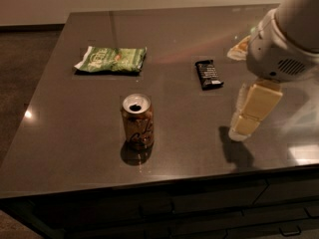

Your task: Move orange can near green jalapeno chip bag

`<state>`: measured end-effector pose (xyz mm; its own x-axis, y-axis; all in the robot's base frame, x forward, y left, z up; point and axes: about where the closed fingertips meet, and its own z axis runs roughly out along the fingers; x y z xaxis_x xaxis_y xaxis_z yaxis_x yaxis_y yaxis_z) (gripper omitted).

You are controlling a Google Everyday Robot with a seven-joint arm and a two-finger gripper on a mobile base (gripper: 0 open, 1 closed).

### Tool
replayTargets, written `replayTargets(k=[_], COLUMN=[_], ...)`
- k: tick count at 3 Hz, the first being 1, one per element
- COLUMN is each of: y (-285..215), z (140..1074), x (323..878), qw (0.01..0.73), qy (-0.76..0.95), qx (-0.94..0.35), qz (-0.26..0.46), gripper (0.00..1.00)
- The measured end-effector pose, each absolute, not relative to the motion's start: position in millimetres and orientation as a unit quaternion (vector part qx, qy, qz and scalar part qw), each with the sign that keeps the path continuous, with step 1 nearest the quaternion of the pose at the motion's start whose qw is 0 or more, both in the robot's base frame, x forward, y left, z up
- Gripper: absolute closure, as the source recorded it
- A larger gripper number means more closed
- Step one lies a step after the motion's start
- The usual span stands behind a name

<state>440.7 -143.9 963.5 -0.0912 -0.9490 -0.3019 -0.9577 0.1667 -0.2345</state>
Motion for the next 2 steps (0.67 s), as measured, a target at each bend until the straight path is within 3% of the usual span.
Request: replayTargets(k=[2], y=[-60.4], z=[940.4], x=[429.3], qw=[0.230], qy=[0.699], qx=[-0.671], qz=[0.086], gripper=[0.00])
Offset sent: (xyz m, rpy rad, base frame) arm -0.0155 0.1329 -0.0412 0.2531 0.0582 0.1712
